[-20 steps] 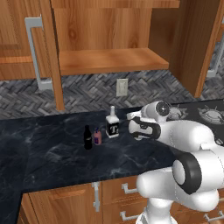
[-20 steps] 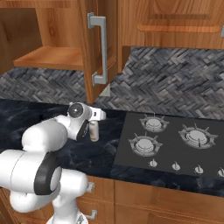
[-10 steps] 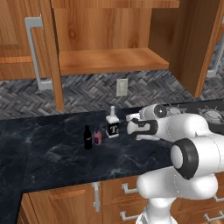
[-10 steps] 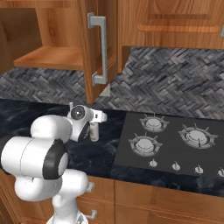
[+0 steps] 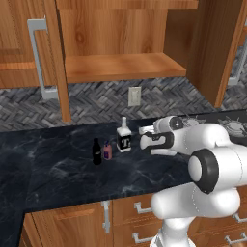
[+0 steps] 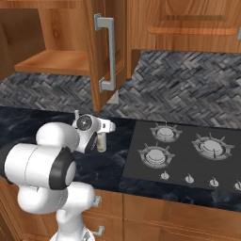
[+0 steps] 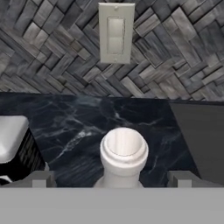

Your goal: Sort all alcoholic drinks to one cabinet, and non-alcoholic drinks to the other.

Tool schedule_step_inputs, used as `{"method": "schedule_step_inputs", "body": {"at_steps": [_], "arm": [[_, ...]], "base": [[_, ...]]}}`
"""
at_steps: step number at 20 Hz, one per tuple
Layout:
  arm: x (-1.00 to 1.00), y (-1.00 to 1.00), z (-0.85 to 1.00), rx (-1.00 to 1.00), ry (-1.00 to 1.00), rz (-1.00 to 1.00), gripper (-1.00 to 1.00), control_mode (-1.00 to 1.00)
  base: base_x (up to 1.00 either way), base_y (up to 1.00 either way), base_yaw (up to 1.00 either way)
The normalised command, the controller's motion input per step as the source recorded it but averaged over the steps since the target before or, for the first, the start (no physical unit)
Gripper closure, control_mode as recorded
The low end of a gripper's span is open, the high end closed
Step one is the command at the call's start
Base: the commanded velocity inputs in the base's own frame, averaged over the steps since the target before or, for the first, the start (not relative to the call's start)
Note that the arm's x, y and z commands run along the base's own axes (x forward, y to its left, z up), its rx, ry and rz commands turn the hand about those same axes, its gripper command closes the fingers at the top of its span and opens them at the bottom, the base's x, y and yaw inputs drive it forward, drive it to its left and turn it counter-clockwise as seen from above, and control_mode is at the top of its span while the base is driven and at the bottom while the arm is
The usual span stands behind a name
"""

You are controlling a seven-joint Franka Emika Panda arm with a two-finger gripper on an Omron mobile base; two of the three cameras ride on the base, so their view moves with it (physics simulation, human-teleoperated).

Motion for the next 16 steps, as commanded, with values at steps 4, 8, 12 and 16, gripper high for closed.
{"method": "schedule_step_inputs", "body": {"at_steps": [4,8,12,16], "arm": [[0.02,0.00,0.00,0.00,0.00,0.00,-1.00,-1.00],[0.00,0.00,0.00,0.00,0.00,0.00,-1.00,-1.00],[0.05,-0.02,0.00,0.00,0.00,0.00,-1.00,-1.00],[0.07,-0.04,0.00,0.00,0.00,0.00,-1.00,-1.00]], "base": [[0.00,0.00,0.00],[0.00,0.00,0.00],[0.00,0.00,0.00],[0.00,0.00,0.00]]}}
